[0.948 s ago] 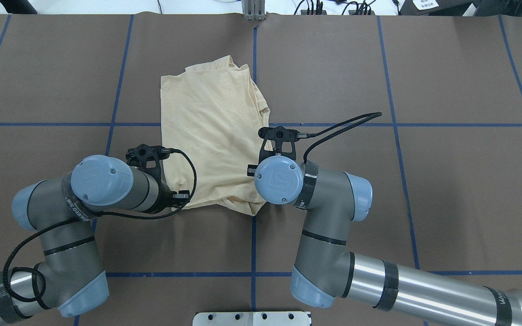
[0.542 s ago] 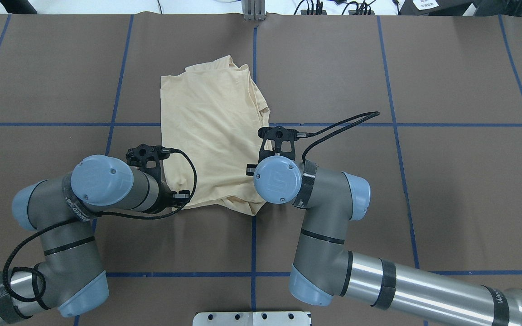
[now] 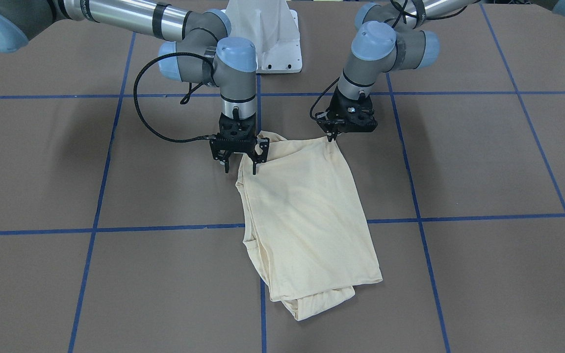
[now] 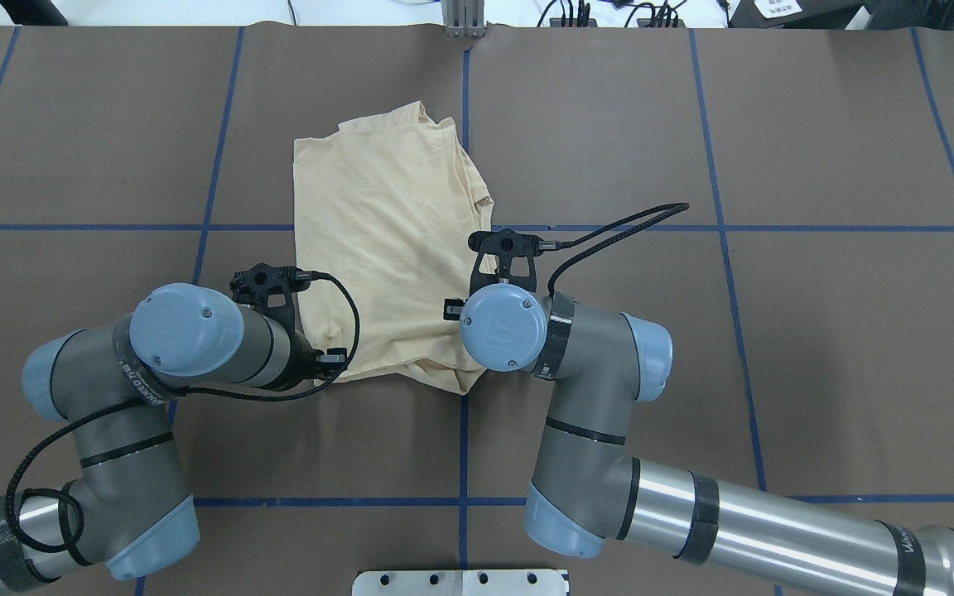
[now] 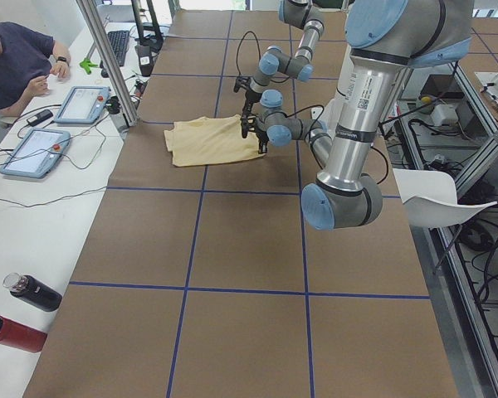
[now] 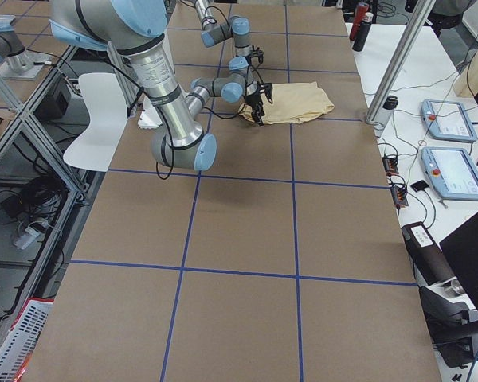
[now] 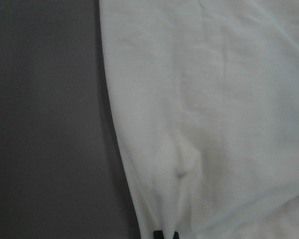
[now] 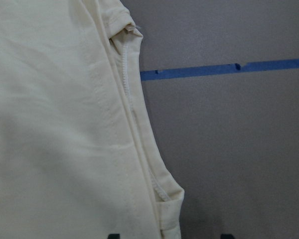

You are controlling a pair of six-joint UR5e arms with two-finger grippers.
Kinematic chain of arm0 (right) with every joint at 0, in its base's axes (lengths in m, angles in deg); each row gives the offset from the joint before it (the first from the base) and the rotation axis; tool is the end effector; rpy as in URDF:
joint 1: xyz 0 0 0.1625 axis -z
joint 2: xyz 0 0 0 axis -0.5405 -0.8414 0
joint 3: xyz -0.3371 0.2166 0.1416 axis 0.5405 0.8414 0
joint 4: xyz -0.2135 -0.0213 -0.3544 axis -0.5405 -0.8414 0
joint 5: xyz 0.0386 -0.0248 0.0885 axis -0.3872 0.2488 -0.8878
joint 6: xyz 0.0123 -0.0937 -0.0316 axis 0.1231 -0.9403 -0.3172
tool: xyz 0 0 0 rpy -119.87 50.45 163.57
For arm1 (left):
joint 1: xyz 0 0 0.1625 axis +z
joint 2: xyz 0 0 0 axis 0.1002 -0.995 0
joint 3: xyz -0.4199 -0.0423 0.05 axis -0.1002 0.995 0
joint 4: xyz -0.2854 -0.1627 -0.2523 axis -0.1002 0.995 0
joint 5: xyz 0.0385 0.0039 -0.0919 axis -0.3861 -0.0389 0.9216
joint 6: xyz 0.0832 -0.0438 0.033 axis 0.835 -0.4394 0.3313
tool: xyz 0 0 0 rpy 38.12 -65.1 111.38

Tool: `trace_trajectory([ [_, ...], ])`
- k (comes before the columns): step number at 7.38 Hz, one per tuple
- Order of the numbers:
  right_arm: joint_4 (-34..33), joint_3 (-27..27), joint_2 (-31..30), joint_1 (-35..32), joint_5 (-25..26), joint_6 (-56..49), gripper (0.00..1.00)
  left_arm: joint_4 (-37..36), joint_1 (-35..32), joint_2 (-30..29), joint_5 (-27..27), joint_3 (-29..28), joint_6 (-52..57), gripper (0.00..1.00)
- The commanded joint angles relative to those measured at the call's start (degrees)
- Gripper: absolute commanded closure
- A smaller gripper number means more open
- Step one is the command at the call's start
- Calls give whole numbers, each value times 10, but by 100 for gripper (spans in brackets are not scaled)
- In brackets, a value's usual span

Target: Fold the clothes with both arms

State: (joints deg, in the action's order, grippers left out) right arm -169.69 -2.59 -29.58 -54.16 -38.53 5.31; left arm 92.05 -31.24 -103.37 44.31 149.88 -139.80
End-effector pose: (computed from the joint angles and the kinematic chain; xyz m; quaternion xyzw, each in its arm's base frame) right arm -0.6253 -0.4035 0.2410 0.1657 -0.3578 0.1207 0.9110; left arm 0.5048 -0.3636 0.3268 0.0449 0.4484 -0.0565 0.8909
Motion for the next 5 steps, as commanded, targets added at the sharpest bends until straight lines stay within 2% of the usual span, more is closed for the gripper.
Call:
trace_trajectory([
  [1, 8, 5, 0, 1, 5, 0, 37, 0, 0, 0, 0, 0, -1, 100],
  [3, 23, 38, 21, 0, 12, 4, 39, 0, 0, 0, 0, 0, -1, 100],
  [4, 24, 37, 22, 1, 12, 4, 48, 0, -1, 0, 0, 0, -1, 100],
  [5, 24, 36, 23, 0, 11, 5, 63, 0, 0, 1, 0, 0, -1, 100],
])
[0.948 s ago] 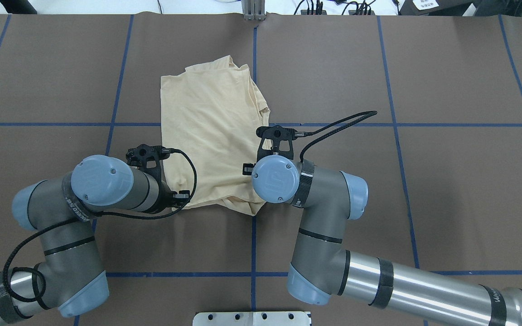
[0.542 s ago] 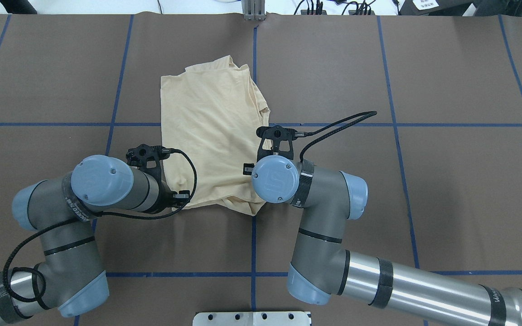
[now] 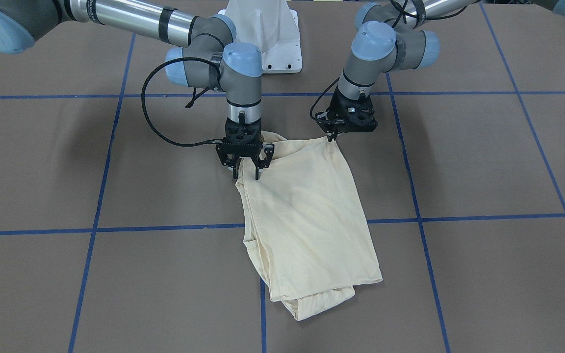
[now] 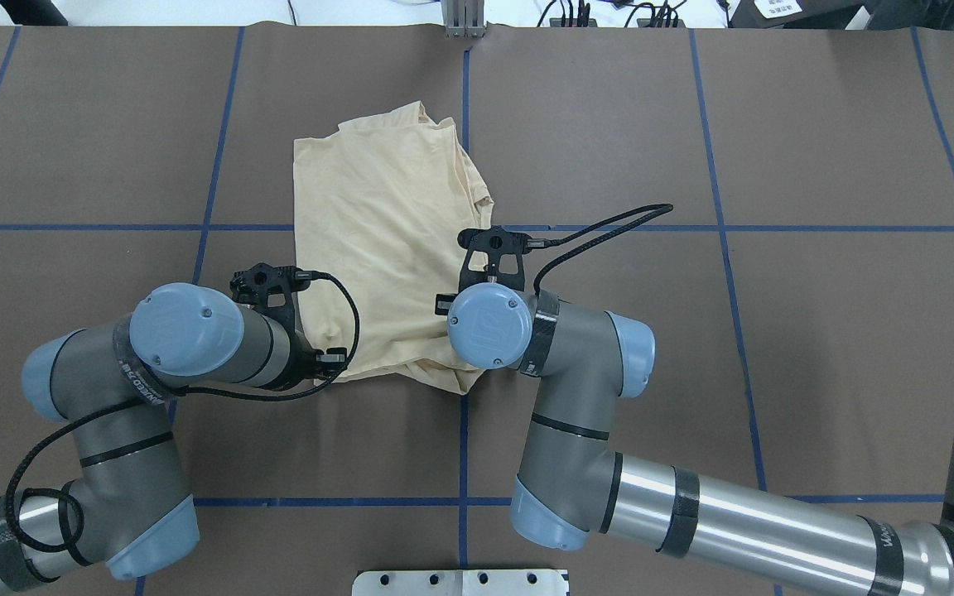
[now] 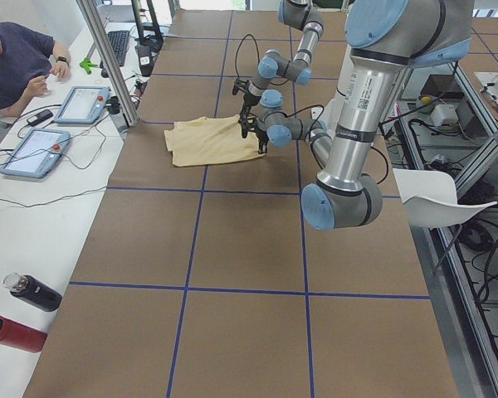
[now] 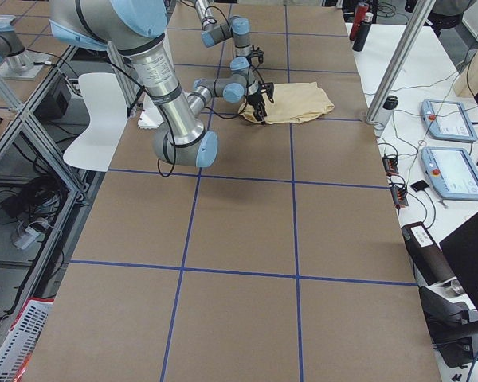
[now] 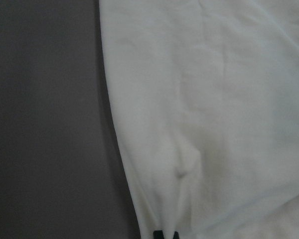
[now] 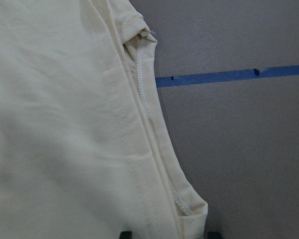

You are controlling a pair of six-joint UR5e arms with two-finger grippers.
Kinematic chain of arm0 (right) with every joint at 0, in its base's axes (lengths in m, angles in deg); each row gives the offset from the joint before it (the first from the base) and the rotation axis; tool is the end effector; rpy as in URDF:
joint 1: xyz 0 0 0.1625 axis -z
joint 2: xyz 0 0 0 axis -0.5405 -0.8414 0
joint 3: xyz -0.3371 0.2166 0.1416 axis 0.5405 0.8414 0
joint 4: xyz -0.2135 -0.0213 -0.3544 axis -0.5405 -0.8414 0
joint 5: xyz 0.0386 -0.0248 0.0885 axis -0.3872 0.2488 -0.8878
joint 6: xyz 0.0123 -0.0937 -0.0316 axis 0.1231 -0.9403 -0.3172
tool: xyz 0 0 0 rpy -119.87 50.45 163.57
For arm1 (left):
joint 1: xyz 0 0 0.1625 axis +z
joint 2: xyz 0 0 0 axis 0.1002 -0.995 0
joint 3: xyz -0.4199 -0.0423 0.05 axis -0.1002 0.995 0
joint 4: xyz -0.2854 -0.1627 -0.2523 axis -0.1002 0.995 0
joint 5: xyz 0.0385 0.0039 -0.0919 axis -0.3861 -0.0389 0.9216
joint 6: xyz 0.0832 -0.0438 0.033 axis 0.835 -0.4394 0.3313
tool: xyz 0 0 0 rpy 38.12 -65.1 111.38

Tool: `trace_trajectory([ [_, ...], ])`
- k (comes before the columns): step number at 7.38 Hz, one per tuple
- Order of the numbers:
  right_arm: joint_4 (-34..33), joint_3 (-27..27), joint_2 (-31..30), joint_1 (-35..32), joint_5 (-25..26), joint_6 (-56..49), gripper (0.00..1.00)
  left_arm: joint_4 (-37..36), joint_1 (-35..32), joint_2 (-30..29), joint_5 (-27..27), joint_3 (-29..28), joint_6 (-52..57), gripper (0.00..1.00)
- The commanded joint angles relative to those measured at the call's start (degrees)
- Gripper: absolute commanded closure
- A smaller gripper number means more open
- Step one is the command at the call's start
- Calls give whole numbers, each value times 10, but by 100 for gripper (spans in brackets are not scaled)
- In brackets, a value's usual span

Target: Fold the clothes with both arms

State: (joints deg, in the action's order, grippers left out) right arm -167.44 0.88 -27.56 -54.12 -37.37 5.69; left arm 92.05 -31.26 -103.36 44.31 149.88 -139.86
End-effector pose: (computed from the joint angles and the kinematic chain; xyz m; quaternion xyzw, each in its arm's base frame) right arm -0.6405 -0.4110 0.2367 0.1747 -0.3619 0.1275 0.9068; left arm 0.5046 -0.3638 0.3269 0.0447 0.4483 -0.0572 0.8909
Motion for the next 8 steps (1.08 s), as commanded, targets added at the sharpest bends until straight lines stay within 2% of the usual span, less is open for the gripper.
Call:
trace_trajectory([
  [1, 1, -1, 0, 0, -2, 1, 79, 0, 0, 0, 0, 0, 1, 100],
  [2, 2, -5, -4, 0, -2, 0, 83, 0, -1, 0, 0, 0, 1, 100],
  [5, -1, -34, -19, 0, -3, 0, 86, 0, -1, 0, 0, 0, 0, 100],
  [6, -2, -50, -28, 0, -3, 0, 98, 0, -1, 0, 0, 1, 0, 100],
  [8, -4, -69, -33, 6, -3, 0, 100, 0, -1, 0, 1, 17, 0, 100],
])
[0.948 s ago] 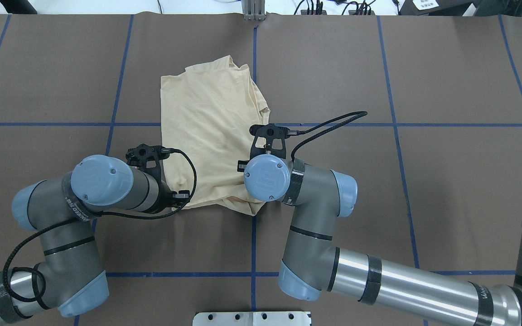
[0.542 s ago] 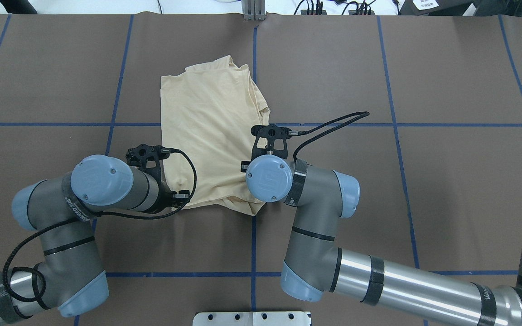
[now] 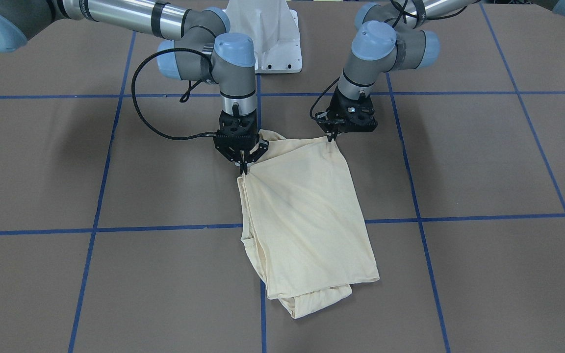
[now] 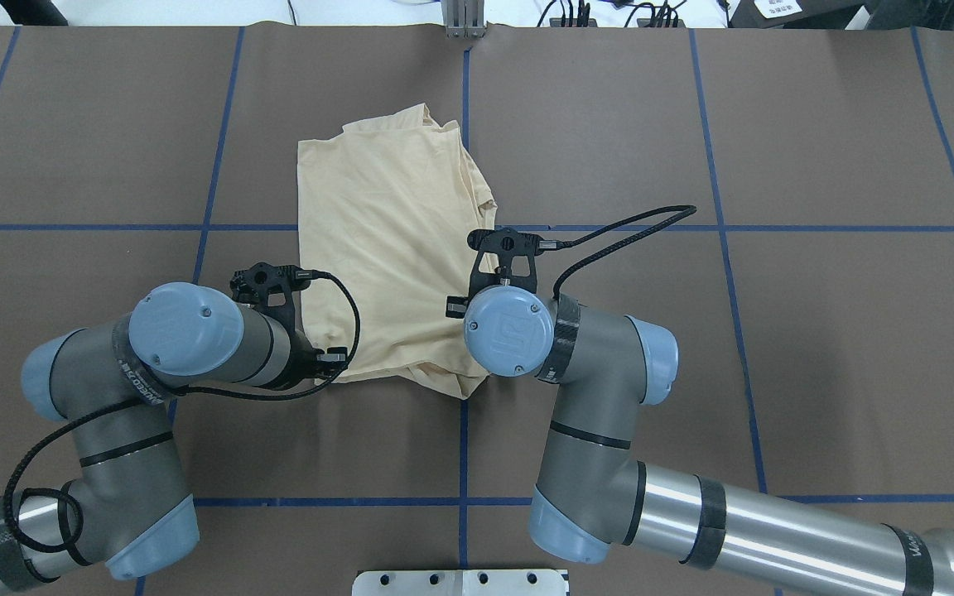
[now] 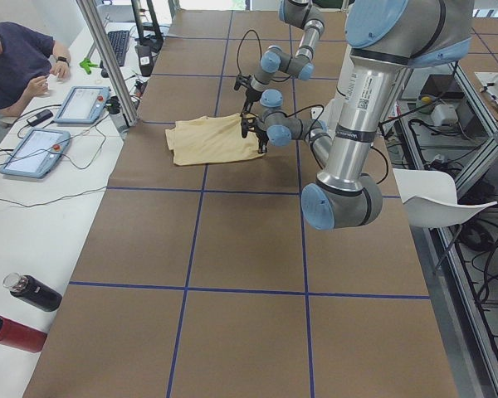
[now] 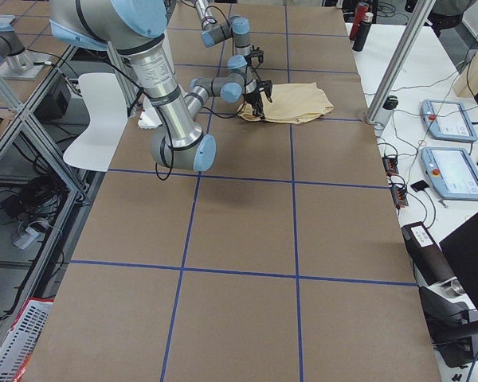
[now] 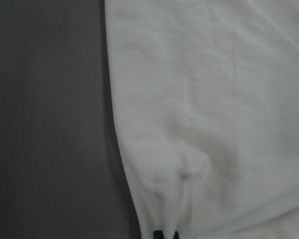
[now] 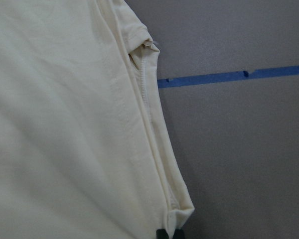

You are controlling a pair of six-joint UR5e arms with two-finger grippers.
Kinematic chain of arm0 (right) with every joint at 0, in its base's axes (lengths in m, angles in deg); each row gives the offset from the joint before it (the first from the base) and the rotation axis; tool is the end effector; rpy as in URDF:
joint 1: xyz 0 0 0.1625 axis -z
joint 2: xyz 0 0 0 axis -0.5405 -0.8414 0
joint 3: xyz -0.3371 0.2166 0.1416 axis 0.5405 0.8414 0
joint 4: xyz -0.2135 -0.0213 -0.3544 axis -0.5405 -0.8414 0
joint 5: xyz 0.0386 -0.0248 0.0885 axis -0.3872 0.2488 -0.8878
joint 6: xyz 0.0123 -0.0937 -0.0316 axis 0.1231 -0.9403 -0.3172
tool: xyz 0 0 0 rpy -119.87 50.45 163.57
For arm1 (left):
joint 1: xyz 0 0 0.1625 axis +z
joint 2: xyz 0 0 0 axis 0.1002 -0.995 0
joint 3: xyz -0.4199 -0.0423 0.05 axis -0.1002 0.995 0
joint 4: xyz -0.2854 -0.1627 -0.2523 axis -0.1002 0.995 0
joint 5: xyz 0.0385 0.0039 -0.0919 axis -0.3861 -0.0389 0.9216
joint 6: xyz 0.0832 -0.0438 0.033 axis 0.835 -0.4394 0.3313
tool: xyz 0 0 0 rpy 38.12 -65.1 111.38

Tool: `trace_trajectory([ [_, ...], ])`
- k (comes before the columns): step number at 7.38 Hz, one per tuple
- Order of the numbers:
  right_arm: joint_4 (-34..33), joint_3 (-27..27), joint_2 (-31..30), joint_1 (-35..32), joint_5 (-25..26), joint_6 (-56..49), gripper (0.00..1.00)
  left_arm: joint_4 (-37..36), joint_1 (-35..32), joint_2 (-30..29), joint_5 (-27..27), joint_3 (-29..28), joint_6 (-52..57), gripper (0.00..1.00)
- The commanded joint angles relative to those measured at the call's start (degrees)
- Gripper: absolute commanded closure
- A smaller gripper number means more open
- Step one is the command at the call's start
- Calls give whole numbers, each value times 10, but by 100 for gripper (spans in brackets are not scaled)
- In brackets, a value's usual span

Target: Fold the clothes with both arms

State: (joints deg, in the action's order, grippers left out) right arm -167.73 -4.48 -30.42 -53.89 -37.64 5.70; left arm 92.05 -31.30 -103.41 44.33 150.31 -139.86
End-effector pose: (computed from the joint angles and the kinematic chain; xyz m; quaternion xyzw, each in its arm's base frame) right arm -0.6176 -0.3984 0.2319 0.1760 -0.3800 0.1254 0.8994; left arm 0.5029 -0.3634 0.3229 0.0461 0.4518 -0.0568 0.8891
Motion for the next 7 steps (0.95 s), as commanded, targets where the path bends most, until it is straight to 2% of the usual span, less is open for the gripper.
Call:
trace_trajectory([
  [1, -3, -47, -27, 13, 0, 1, 100, -1, 1, 6, 15, 40, 0, 100],
  [2, -39, -110, -56, 29, 1, 1, 100, -2, 1, 7, 33, 68, -2, 100],
  [4, -161, -271, -105, 73, 3, 3, 100, -66, 39, 7, 39, 146, -42, 100],
  [5, -188, -300, -109, 96, 5, 28, 100, -93, 58, 7, 39, 190, -52, 100],
  [7, -193, -317, -121, 132, 37, 51, 100, -138, 94, 6, 39, 243, -85, 100],
])
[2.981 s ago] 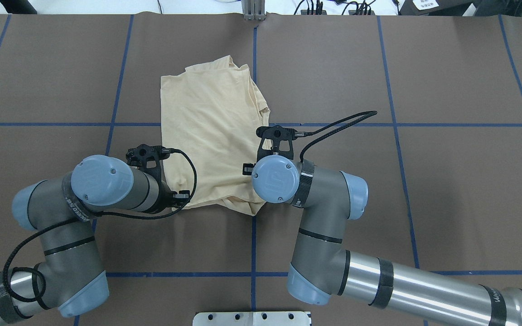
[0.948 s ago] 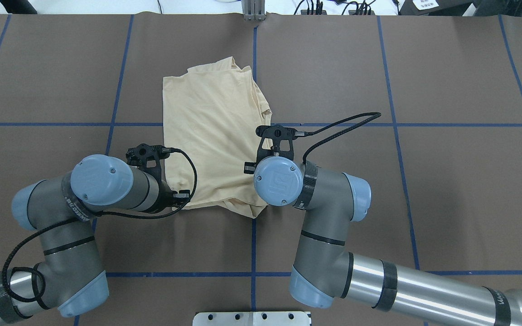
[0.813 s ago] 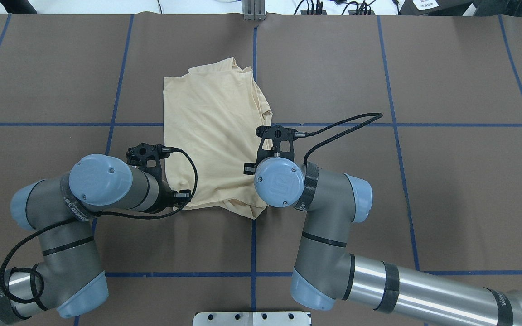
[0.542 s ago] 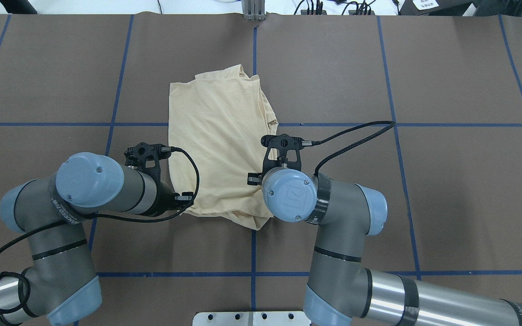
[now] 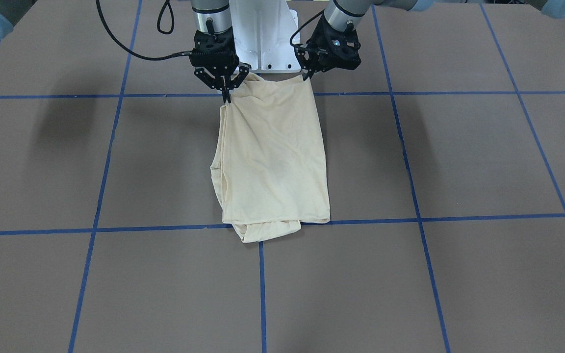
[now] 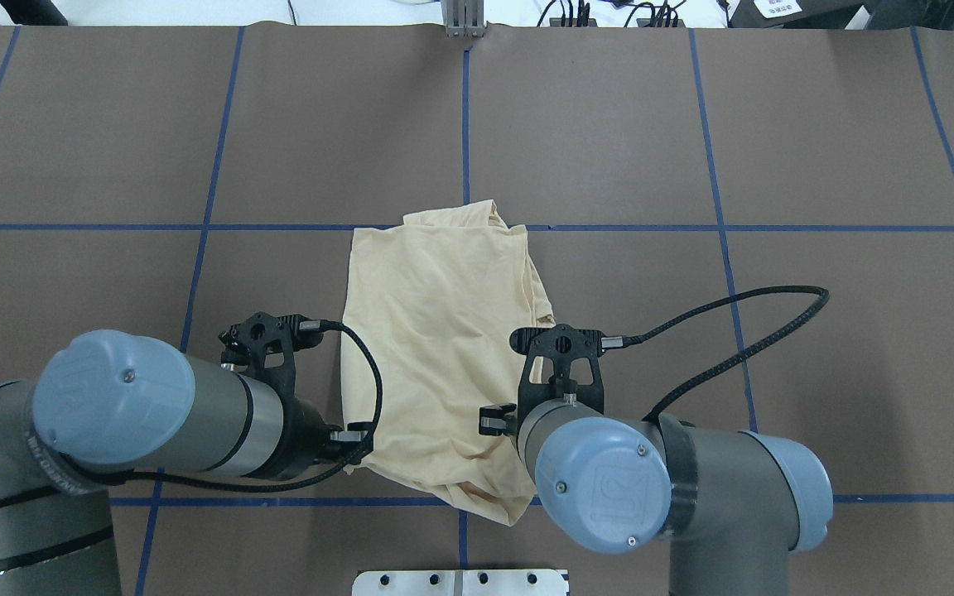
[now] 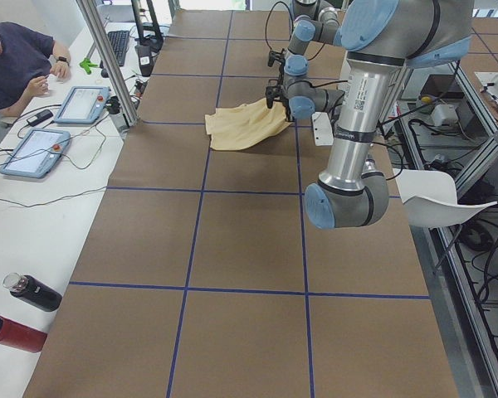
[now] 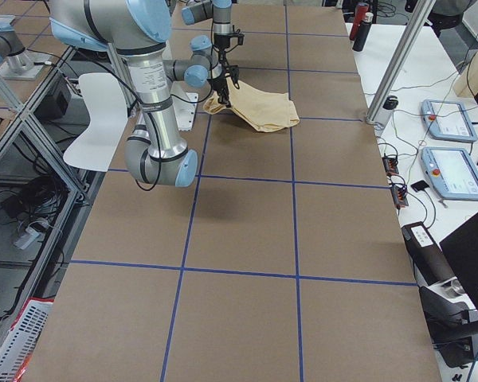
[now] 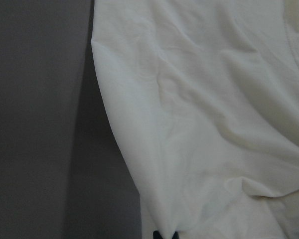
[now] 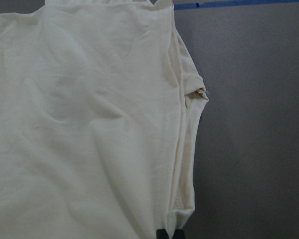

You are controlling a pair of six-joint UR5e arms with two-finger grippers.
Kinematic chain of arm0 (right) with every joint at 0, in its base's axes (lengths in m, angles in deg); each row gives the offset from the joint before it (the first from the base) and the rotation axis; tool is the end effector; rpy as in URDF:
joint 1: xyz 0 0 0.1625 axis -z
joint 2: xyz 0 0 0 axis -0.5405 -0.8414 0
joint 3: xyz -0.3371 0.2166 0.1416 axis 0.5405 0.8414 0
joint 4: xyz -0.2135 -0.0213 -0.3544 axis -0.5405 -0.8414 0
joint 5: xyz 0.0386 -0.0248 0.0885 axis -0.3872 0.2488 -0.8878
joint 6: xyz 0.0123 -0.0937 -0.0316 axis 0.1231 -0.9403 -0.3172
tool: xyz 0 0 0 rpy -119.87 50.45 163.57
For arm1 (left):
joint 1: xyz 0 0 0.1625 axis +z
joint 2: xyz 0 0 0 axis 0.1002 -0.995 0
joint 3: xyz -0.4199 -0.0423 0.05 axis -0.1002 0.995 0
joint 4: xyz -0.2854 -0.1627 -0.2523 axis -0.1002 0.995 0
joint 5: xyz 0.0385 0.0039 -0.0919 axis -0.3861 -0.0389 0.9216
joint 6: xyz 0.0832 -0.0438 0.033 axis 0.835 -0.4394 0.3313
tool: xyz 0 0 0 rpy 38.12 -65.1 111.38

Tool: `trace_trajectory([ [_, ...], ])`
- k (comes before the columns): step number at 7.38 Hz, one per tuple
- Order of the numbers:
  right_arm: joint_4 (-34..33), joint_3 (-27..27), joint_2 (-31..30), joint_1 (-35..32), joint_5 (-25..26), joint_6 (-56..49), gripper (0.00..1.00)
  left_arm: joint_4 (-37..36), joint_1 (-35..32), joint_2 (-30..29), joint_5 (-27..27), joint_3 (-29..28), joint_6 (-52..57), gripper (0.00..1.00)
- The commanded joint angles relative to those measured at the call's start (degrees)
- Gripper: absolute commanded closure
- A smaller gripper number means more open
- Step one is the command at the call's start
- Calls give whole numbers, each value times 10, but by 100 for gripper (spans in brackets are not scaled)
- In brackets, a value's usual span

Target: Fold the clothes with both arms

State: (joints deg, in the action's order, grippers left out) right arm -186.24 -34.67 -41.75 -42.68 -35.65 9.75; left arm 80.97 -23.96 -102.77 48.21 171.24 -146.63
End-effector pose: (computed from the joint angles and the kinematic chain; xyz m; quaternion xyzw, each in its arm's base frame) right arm -0.5198 -0.2455 0.1923 0.1397 -0.4001 0.0763 0.9025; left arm 0.4458 -0.2566 0.2023 -0.0200 0.5253 -0.0224 0.8504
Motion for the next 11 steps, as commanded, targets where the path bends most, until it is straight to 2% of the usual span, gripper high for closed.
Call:
trace_trajectory([
  [1, -8, -14, -9, 20, 17, 11, 100, -34, 21, -3, 1, 33, -18, 100],
  [3, -7, 14, -7, -5, 17, 2, 100, -36, 13, -6, 1, 3, -11, 100],
  [6, 0, 57, 23, -75, 14, -33, 100, -43, -72, -33, 0, -52, 59, 100],
  [8, 0, 116, 72, -102, 13, -40, 100, -74, -110, -80, -1, -81, 82, 100],
  [10, 4, 174, 109, -122, 12, -46, 100, -75, -124, -114, -4, -120, 82, 100],
  [11, 57, 224, 123, -130, 12, -46, 100, -73, -132, -131, -4, -147, 83, 100],
])
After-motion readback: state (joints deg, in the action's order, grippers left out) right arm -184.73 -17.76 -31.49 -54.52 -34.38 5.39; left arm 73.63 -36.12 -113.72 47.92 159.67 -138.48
